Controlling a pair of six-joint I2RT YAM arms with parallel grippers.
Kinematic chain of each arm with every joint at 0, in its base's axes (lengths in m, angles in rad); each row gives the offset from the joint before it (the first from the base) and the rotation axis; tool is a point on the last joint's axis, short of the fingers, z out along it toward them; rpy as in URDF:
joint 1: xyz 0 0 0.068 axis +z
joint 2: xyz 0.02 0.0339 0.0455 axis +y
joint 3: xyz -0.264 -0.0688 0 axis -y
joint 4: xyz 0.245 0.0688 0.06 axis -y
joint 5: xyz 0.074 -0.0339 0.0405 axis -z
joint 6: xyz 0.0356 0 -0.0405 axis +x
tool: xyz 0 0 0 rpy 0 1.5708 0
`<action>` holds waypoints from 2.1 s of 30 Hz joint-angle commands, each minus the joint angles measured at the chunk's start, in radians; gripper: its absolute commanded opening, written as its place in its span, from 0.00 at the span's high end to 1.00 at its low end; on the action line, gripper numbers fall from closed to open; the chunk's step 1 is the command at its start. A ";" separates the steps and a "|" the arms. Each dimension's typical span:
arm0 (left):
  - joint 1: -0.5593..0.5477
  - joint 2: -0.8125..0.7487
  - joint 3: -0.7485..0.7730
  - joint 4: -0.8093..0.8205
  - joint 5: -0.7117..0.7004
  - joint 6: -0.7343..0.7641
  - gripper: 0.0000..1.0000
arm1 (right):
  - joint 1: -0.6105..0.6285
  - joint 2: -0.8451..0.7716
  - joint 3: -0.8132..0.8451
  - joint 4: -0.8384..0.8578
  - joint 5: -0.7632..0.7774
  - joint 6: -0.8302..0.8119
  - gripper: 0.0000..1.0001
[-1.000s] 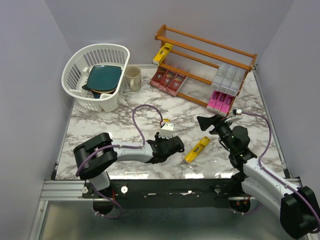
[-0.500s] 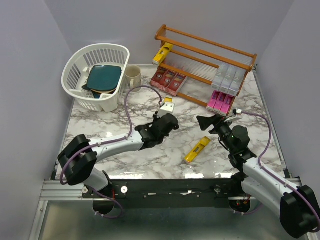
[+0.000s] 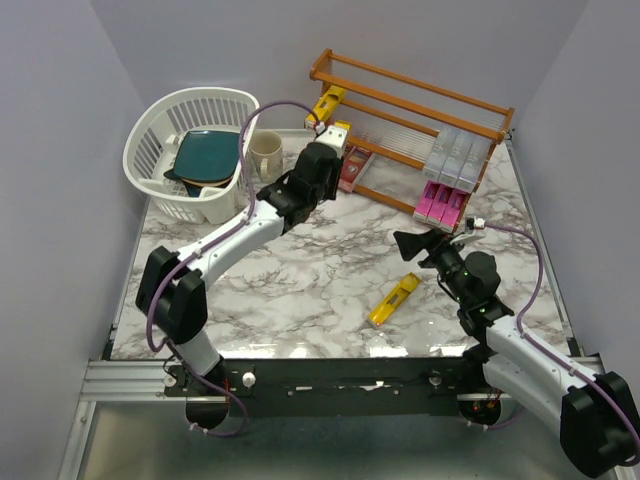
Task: Place and organize the toothpastes onto the shelf
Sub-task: Place the toothpaste on the shelf.
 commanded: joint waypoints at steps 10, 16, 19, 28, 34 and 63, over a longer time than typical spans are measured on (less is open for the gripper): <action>0.170 0.521 0.748 -0.226 0.240 0.177 0.65 | -0.001 -0.005 -0.001 0.000 -0.015 -0.005 0.01; 0.199 0.630 0.887 -0.212 0.277 0.196 0.65 | -0.001 0.015 0.008 0.001 -0.019 0.000 0.01; 0.210 0.670 0.928 -0.191 0.297 0.230 0.65 | -0.001 0.035 0.011 0.006 -0.023 0.003 0.01; 0.232 0.730 0.936 -0.065 0.322 0.271 0.59 | -0.001 0.066 0.019 0.009 -0.031 0.003 0.01; 0.235 0.761 0.930 -0.021 0.267 0.299 0.47 | -0.001 0.081 0.022 0.015 -0.038 0.004 0.01; 0.233 0.696 0.800 0.177 0.069 0.358 0.41 | -0.001 0.135 0.035 0.026 -0.066 0.006 0.01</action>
